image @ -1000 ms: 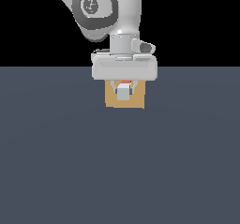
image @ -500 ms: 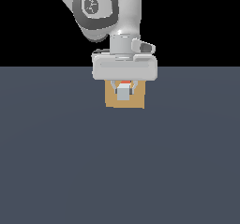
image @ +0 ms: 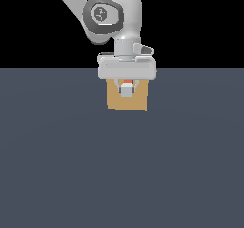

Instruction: Insert the peg into the horizontal hole in a box.

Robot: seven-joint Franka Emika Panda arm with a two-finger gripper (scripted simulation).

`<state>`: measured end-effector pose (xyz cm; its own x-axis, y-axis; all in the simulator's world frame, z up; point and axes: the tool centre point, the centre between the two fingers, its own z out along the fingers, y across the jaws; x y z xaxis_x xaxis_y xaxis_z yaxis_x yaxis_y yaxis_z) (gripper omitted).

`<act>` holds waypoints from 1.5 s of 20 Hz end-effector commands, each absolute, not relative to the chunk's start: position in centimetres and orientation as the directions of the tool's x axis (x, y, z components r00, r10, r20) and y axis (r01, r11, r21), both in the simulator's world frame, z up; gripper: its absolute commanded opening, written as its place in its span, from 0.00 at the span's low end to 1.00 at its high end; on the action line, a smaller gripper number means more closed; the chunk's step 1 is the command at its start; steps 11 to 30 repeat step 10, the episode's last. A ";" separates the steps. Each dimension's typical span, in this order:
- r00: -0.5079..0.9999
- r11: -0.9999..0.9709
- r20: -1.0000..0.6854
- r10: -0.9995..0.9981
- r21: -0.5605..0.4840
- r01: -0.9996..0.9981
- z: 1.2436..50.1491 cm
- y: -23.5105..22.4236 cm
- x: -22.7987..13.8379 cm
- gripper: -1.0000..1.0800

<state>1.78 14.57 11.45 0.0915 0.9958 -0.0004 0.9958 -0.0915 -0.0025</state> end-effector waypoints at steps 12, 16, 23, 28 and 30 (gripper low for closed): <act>0.091 -0.091 0.001 0.996 0.001 0.996 11.7 19.4 2.4 0.00; 0.091 -0.091 0.001 0.996 0.001 0.996 11.7 19.4 2.4 0.00; 0.091 -0.091 0.001 0.996 0.001 0.996 11.7 19.4 2.4 0.00; 0.091 -0.091 0.001 0.996 0.001 0.996 11.7 19.4 2.4 0.00; 0.091 -0.091 0.001 0.996 0.001 0.996 11.7 19.4 2.4 0.00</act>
